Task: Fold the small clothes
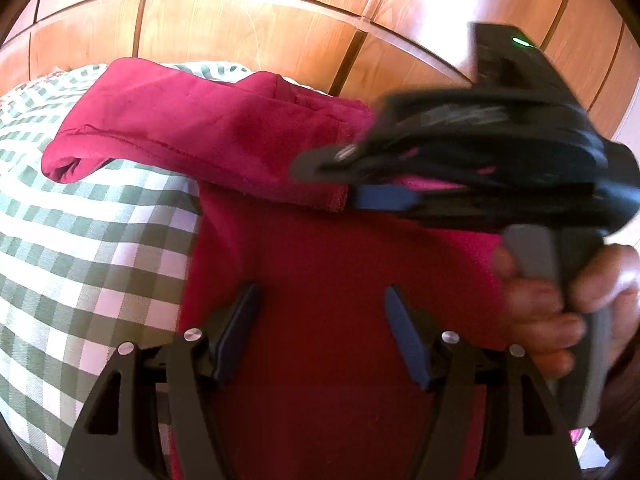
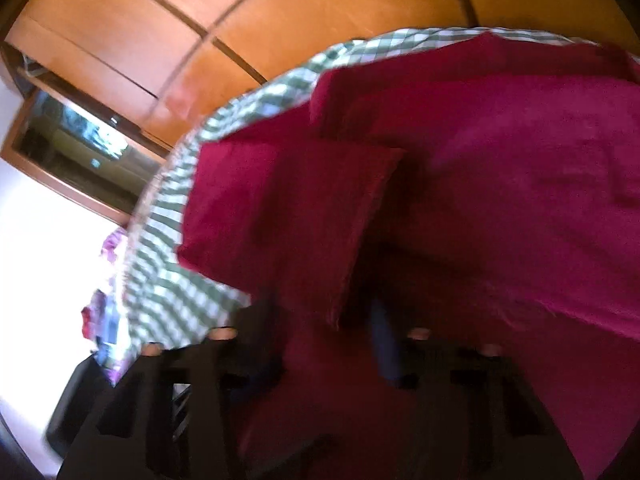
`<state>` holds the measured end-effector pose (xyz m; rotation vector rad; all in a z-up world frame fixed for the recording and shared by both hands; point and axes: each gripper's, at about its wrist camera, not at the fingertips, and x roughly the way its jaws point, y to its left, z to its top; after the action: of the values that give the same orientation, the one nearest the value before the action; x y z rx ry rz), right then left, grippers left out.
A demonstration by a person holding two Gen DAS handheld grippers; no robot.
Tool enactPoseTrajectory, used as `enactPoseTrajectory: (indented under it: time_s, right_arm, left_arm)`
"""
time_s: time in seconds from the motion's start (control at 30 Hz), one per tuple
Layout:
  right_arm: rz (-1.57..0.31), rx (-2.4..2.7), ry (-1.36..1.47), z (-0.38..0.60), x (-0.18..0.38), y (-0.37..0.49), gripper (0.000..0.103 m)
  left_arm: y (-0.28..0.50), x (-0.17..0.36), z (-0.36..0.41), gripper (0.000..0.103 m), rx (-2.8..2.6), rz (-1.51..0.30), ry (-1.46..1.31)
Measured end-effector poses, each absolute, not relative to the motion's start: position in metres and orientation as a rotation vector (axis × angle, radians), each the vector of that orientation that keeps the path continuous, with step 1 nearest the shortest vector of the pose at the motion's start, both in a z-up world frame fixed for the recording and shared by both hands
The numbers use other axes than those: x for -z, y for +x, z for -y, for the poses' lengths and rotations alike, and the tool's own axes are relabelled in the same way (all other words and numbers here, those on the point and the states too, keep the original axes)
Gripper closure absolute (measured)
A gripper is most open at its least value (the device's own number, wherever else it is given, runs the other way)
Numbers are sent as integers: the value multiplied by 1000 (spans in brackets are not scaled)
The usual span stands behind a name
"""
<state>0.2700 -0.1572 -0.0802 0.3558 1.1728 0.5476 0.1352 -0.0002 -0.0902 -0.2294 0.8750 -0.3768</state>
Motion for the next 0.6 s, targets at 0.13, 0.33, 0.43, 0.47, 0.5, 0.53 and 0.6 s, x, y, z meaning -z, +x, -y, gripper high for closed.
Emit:
enactPoseTrajectory:
  time_s: [0.13,0.33,0.43,0.47,0.5,0.53,0.6]
  right_arm:
    - [-1043,-527,294,157,42,267,94]
    - [-716,-465,220,218,-67,237,94]
    - [-672,-354,208,261,-78,231,94]
    - [-679,-309,217,281,-75,230,94]
    - [-690,-265,228,297,-70,229,94]
    - [-710,-207,235,318,-60,229,94]
    - [-744,-130,241,342,-41,226,94]
  left_arm:
    - [135,91,-2,36,384,-874,-238]
    - [135,91,-1,35,387,-874,-230]
    - [135,90,1,35,383,-875,-224]
    - [135,90,2,35,382,-875,-221]
    - [135,90,3,35,382,-876,-220]
    - [135,90,3,35,381,-876,-218]
    - [136,91,5,35,378,-877,-213]
